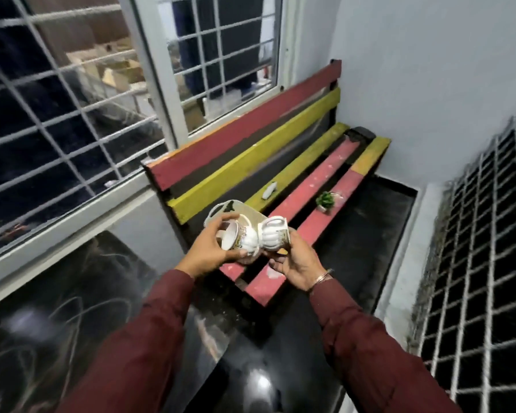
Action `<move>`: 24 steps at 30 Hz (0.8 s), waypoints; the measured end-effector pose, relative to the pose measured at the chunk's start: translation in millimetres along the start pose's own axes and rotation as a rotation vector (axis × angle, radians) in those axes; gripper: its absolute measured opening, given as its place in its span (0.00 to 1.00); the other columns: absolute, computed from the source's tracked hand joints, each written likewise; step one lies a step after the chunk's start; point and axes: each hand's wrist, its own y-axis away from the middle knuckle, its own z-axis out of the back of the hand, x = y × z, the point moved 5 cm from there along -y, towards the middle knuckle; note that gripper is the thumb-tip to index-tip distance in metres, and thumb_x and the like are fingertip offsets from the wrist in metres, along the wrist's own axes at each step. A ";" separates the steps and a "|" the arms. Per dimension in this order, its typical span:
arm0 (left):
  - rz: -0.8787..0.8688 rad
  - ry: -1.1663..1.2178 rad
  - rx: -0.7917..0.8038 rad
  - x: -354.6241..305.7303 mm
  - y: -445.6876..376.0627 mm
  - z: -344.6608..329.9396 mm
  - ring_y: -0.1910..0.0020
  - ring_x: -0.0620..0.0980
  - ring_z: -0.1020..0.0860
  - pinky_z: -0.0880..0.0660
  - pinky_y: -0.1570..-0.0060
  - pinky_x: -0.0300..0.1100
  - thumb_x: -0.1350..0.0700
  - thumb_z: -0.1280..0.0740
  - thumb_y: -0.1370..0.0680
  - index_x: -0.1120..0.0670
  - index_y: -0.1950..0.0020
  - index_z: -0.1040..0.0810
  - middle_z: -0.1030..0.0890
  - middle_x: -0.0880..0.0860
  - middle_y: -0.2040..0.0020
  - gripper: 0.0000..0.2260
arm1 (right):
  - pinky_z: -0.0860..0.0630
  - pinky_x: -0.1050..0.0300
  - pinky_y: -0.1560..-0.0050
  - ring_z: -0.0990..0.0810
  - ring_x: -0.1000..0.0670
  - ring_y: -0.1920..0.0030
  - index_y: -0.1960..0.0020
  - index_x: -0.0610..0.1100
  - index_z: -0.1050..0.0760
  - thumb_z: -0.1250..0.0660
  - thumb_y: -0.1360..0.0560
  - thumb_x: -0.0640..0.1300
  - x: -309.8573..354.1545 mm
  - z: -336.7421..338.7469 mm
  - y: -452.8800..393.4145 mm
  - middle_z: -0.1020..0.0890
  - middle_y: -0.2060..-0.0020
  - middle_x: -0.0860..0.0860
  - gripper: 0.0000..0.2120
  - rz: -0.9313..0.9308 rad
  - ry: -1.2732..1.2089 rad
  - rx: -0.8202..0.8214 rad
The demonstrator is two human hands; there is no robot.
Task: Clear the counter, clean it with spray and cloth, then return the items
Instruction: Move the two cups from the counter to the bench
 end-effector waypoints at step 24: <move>0.019 -0.307 0.039 5.4 -333.0 -240.6 0.48 0.49 0.21 0.24 0.53 0.45 0.41 0.20 0.37 0.43 0.42 0.21 0.21 0.49 0.48 0.26 | 0.20 0.47 0.68 0.19 0.40 0.62 0.49 0.46 0.24 0.41 0.29 0.34 170.9 283.7 -216.8 0.19 0.53 0.40 0.13 0.091 0.374 -0.671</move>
